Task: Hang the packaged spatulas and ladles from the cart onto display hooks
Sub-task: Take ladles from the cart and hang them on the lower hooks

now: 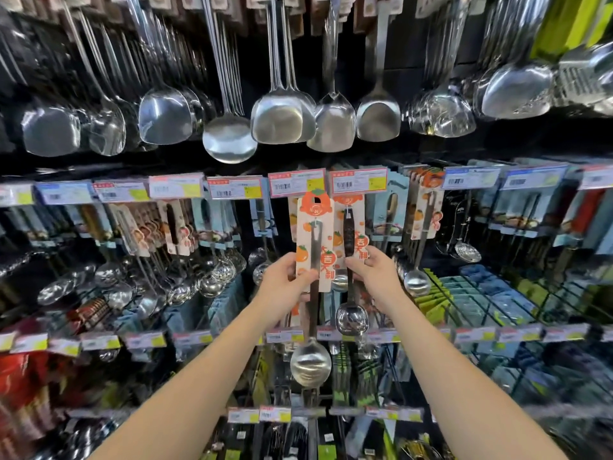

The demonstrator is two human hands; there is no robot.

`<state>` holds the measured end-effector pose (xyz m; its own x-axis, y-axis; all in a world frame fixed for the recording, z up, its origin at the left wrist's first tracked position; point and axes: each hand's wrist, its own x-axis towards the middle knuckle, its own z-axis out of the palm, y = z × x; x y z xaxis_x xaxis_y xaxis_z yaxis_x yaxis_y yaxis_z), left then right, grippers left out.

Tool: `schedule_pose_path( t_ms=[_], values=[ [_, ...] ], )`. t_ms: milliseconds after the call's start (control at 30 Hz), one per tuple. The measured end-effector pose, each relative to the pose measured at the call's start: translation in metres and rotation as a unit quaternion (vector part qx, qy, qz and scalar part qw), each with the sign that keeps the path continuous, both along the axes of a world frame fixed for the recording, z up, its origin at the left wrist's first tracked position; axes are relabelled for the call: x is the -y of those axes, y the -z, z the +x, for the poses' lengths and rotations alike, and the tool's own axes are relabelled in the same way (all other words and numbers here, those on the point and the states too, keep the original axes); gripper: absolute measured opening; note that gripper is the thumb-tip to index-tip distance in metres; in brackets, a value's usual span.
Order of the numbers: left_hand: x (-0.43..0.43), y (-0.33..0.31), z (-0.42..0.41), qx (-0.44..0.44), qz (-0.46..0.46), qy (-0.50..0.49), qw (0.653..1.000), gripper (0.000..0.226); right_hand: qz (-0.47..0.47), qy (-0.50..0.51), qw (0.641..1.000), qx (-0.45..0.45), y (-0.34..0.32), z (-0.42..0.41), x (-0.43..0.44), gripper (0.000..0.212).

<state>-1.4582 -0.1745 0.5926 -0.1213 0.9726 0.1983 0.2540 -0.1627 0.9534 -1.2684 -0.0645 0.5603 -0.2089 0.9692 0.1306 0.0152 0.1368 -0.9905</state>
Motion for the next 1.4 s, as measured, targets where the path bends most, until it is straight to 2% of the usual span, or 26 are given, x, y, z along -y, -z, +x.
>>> schedule_pose_path(
  t_ms=[133,200,333,400,500,600,667,700,800,867,933,1000,1067,1167,1200,1233,1333,1400],
  values=[
    [-0.006,0.005,0.001,0.005,-0.005,-0.002,1.0,0.02,0.009,-0.001,1.0,-0.011,0.004,0.001,0.004,0.056],
    [-0.009,0.008,0.0,0.006,-0.01,-0.002,1.0,0.022,0.021,-0.002,1.0,-0.015,0.002,0.002,0.004,0.038],
    [-0.011,0.01,-0.001,0.012,-0.011,-0.004,1.0,0.02,0.038,-0.005,0.999,-0.018,0.002,0.004,0.001,0.025],
    [-0.012,0.009,-0.001,0.012,-0.011,-0.005,1.0,0.019,0.029,-0.002,0.999,-0.026,0.005,0.006,0.0,0.025],
    [-0.014,0.009,-0.002,0.008,-0.009,-0.003,1.0,0.02,0.015,0.002,1.0,-0.024,0.005,0.007,-0.005,0.043],
    [-0.016,0.01,0.0,0.013,-0.007,-0.002,1.0,0.021,0.006,0.009,1.0,-0.009,0.0,0.006,-0.021,0.04],
    [-0.019,0.012,0.003,0.018,-0.007,-0.003,1.0,0.022,-0.01,0.017,1.0,-0.003,0.001,0.004,-0.039,0.06],
    [-0.02,0.013,0.005,0.019,-0.008,-0.005,1.0,0.022,-0.016,0.013,1.0,-0.004,-0.003,0.003,-0.044,0.061],
    [-0.022,0.017,0.012,0.02,-0.009,-0.004,1.0,0.022,-0.035,-0.001,0.999,0.004,-0.013,0.0,-0.058,0.029],
    [-0.023,0.021,0.018,0.026,-0.014,-0.001,1.0,0.024,-0.073,0.0,0.997,0.026,-0.011,-0.001,-0.067,0.037],
    [-0.022,0.027,0.021,0.021,-0.018,0.003,1.0,0.025,-0.107,0.01,0.989,0.105,0.004,-0.002,-0.077,0.05],
    [-0.026,0.032,0.024,0.015,-0.028,0.005,0.999,0.023,-0.121,0.032,0.976,0.178,0.014,0.0,-0.072,0.03],
    [-0.031,0.034,0.027,0.013,-0.034,0.003,0.999,0.021,-0.102,0.07,0.984,0.129,0.002,0.001,-0.046,0.014],
    [-0.039,0.035,0.033,-0.002,-0.029,-0.01,1.0,0.021,-0.08,0.043,0.994,-0.063,-0.022,0.005,-0.014,0.027],
    [-0.041,0.034,0.035,-0.006,-0.026,-0.011,1.0,0.021,-0.066,0.013,0.994,-0.085,-0.031,0.007,-0.003,0.029],
    [-0.042,0.033,0.038,-0.006,-0.024,-0.008,1.0,0.021,-0.041,-0.015,0.996,-0.072,-0.038,0.008,0.003,0.028],
    [-0.048,0.027,0.045,0.008,-0.014,0.009,1.0,0.023,0.081,-0.032,0.995,0.045,-0.046,0.01,0.013,0.028],
    [-0.051,0.02,0.049,0.007,-0.003,0.015,1.0,0.024,0.114,-0.009,0.992,0.051,-0.049,0.009,0.012,0.032]
  ],
)
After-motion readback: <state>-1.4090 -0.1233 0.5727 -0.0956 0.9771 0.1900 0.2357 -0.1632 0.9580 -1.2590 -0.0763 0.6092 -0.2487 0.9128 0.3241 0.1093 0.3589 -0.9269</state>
